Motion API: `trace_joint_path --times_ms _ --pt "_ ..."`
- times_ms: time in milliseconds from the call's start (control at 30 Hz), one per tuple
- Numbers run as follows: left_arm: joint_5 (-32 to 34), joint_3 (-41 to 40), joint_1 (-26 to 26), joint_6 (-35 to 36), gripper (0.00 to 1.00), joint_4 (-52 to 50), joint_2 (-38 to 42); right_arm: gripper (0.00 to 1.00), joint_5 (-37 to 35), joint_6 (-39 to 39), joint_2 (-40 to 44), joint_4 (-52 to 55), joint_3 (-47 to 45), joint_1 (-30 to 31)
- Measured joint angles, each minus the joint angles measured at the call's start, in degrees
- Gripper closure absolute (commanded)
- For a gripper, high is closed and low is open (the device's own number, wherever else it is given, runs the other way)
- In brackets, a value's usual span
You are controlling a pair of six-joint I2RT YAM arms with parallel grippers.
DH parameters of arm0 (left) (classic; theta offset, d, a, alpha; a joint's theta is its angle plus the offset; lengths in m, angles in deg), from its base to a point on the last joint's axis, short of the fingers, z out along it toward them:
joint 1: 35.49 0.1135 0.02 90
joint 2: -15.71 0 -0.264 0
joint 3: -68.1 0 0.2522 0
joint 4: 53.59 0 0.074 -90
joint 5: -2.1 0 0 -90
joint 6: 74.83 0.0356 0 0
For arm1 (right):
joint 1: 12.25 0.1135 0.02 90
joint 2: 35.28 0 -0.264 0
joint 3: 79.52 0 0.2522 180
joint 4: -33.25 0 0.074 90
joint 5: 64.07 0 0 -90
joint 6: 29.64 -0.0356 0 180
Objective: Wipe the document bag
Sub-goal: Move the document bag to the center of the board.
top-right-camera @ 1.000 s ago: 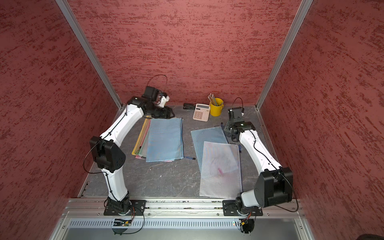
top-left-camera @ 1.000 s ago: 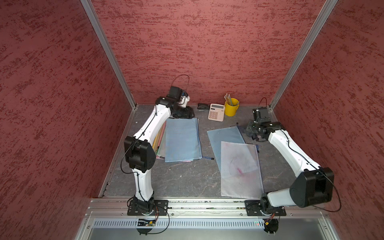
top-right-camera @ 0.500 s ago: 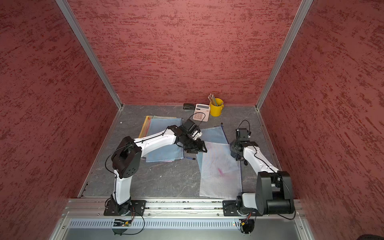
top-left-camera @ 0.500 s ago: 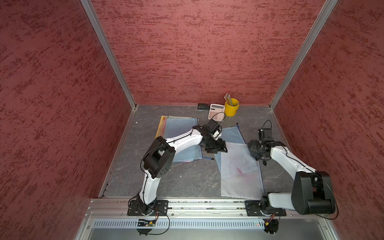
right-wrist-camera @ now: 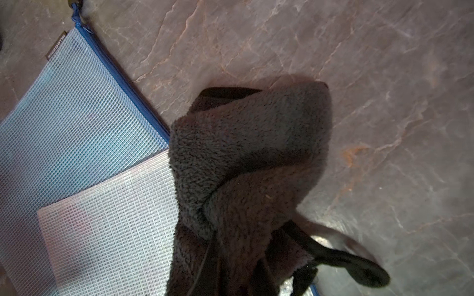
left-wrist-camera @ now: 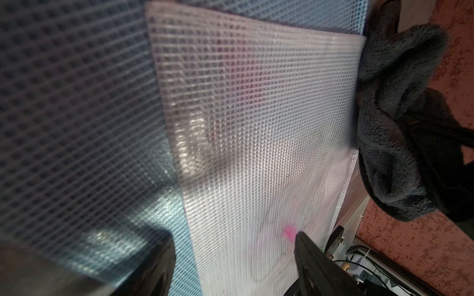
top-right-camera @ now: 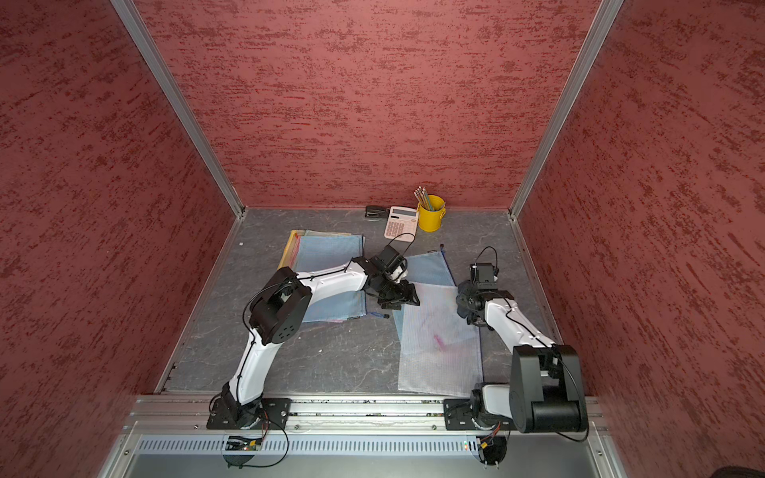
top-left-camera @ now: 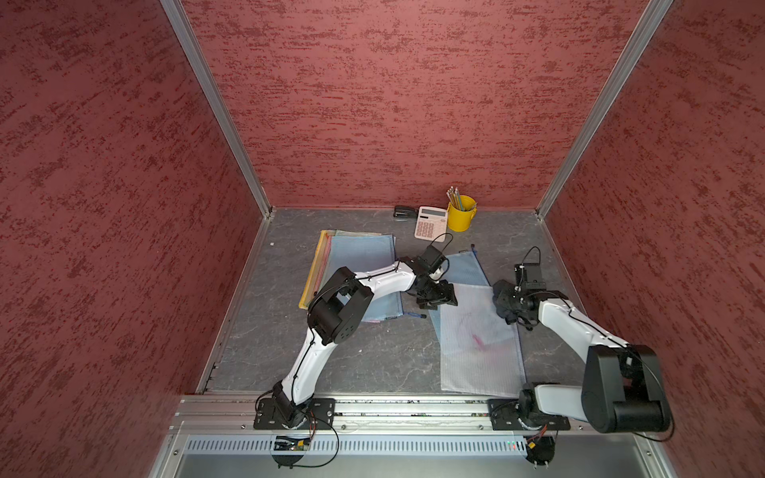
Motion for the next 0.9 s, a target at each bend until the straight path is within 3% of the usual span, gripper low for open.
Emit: trace_joint_path --times_ms 333,900 --pt "-3.82 1.88 -1.44 -1.75 0.26 4.61 -2.54 1.00 2.19 -0.20 -1.14 -1.70 -2.67 0.00" --pt "-12.46 -7.37 0.81 -14.36 0.26 33.14 -2.84 1.00 4.42 -1.11 -3.65 -5.62 -4.28 0.00"
